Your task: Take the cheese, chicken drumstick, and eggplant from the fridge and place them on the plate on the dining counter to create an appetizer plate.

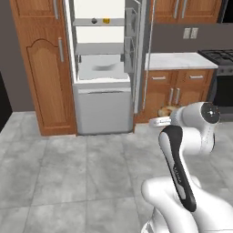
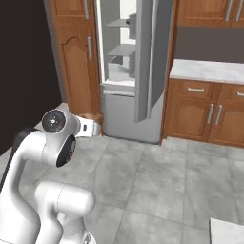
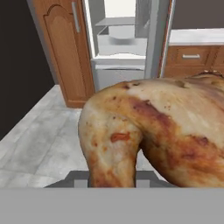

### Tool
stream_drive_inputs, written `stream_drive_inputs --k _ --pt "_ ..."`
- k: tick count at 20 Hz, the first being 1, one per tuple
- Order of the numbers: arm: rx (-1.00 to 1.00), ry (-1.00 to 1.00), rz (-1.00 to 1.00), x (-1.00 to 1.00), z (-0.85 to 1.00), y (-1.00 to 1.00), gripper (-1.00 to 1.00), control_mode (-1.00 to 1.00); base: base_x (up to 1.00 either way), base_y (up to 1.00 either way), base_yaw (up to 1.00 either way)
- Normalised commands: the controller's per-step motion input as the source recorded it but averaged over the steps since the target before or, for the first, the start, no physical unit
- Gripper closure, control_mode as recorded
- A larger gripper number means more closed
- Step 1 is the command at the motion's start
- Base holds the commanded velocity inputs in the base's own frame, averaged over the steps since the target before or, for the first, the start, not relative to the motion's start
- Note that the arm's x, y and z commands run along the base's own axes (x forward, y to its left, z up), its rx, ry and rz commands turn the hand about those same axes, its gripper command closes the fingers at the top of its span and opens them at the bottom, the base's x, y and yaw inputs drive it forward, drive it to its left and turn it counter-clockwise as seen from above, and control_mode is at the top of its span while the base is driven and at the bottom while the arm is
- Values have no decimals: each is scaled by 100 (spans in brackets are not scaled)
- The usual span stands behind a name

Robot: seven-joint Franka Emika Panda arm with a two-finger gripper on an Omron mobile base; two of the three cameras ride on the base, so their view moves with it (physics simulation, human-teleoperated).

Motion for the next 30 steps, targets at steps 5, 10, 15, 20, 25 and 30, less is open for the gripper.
stream_drive_inputs --k 5,10,15,20,25,30 --pt "0 0 0 0 0 0 100 100 -100 -79 -3" --pt "0 0 0 0 0 0 100 100 -100 -66 -2" --pt "0 0 0 0 0 0 100 100 -100 -17 0" --pt "0 0 0 0 0 0 100 100 -100 8 0" --pt "0 0 0 0 0 0 100 100 -100 16 0" --pt "0 0 0 0 0 0 100 100 -100 6 0"
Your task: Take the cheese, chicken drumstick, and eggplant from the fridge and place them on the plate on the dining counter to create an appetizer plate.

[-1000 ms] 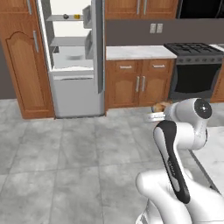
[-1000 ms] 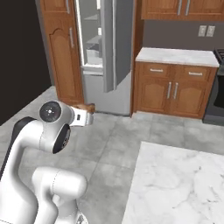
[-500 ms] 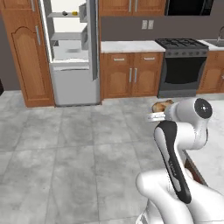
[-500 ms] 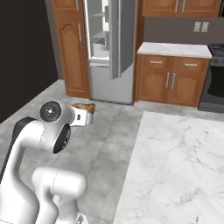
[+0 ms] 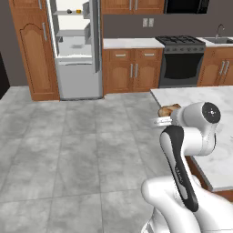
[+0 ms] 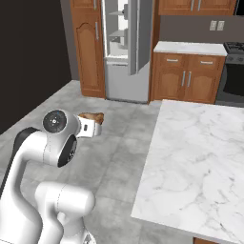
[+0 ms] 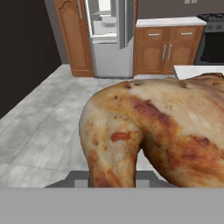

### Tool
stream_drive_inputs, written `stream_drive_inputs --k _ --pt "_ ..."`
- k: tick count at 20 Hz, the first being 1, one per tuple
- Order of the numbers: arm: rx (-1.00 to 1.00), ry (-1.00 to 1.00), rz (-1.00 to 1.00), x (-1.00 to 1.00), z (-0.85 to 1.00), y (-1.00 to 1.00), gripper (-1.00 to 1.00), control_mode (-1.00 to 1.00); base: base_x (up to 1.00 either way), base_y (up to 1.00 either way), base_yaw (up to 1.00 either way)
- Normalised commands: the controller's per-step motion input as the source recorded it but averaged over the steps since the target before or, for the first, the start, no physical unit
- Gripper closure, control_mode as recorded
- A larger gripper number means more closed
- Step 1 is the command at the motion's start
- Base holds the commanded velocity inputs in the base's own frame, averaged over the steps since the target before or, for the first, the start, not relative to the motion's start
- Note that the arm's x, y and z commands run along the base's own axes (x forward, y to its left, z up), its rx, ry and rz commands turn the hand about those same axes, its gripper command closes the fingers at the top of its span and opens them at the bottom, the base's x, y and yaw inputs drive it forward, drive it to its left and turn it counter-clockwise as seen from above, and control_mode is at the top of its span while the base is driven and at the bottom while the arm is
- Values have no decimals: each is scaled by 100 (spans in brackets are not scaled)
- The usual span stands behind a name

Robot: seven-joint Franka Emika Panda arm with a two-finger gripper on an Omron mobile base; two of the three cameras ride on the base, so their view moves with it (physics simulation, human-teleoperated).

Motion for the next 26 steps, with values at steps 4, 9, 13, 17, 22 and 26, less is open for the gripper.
stream_drive_inputs --k 4,9,13,17,22,26 --pt "0 0 0 0 0 0 100 100 -100 0 0" --pt "0 0 0 0 0 0 100 100 -100 0 0" --pt "0 0 0 0 0 0 100 100 -100 -32 0" --pt "0 0 0 0 0 0 100 100 -88 -97 0" --pt "0 0 0 0 0 0 100 100 -56 -100 0" --pt "0 0 0 0 0 0 100 100 -27 -100 0"
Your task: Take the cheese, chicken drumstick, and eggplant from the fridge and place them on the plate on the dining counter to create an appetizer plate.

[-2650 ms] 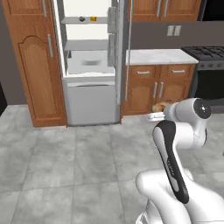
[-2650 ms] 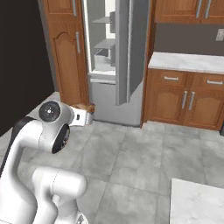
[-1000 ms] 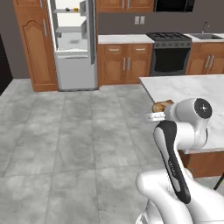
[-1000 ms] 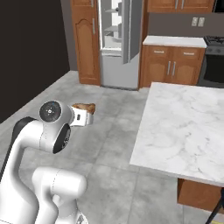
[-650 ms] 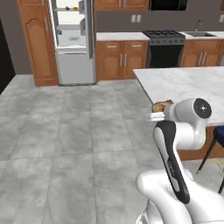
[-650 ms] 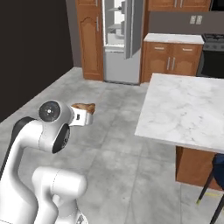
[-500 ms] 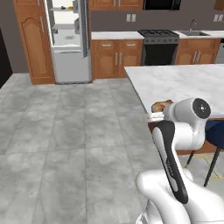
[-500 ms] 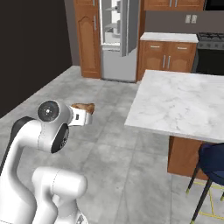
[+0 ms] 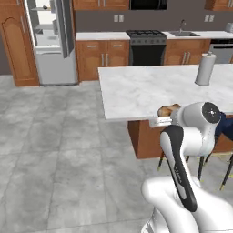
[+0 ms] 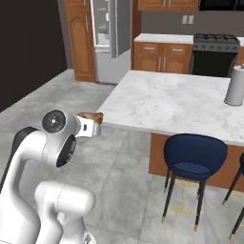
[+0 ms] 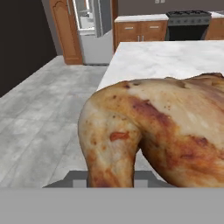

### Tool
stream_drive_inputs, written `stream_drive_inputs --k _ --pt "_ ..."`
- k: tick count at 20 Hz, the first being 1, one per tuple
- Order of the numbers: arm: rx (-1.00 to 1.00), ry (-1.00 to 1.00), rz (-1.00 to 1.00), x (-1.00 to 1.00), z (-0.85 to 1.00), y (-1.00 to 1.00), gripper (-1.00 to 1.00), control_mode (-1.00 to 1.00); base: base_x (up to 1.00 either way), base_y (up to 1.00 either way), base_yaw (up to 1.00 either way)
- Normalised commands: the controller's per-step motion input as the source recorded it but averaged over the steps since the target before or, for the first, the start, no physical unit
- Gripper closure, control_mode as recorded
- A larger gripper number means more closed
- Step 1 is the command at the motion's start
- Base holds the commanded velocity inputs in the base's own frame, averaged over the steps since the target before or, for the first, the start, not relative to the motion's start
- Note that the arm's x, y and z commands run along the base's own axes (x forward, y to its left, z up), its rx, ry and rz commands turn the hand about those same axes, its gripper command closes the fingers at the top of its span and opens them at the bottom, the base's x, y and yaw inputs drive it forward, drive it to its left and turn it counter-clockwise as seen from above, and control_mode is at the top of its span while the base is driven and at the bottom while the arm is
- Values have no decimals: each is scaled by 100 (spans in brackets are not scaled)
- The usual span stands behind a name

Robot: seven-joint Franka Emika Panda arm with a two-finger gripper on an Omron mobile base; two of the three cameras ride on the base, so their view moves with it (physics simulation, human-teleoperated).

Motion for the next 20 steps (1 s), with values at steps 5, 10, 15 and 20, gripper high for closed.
stream_drive_inputs --k 5,10,15,20 --pt "0 0 0 0 0 0 100 100 -16 -100 0" --pt "0 0 0 0 0 0 100 100 -17 -100 0" --pt "0 0 0 0 0 0 100 100 -18 -100 0" --pt "0 0 0 0 0 0 100 100 -11 -100 0"
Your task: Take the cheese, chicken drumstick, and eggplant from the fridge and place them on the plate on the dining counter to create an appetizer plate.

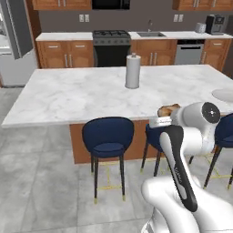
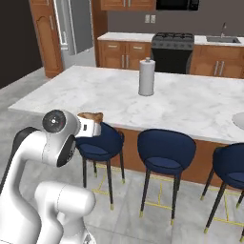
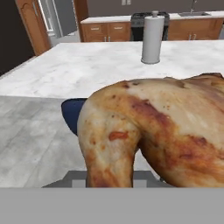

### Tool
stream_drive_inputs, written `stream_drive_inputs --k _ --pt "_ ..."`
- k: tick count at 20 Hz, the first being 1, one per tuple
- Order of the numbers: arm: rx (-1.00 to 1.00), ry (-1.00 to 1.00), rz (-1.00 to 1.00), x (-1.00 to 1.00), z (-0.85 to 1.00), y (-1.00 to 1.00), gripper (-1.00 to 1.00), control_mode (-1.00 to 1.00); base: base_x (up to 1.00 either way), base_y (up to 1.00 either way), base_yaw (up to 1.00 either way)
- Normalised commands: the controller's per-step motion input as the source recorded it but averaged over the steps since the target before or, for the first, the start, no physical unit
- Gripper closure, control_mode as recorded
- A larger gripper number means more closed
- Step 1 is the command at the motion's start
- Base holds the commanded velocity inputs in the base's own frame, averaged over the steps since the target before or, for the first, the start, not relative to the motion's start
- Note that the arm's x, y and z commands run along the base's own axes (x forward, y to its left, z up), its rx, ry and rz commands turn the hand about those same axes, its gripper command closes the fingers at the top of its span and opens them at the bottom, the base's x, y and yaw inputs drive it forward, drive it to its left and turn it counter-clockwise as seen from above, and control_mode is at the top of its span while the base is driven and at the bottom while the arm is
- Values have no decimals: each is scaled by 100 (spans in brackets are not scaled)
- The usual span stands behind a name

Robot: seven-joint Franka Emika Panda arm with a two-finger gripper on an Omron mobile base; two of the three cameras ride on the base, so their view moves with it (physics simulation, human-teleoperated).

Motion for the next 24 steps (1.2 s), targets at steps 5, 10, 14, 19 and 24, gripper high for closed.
stream_drive_inputs --k 5,10,14,19,24 --pt "0 0 0 0 0 0 100 100 -6 -100 0" --pt "0 0 0 0 0 0 100 100 -1 -100 -1" --pt "0 0 0 0 0 0 100 100 0 -100 -1" --pt "0 0 0 0 0 0 100 100 2 -100 -1" --pt "0 0 0 0 0 0 100 100 62 -68 0"
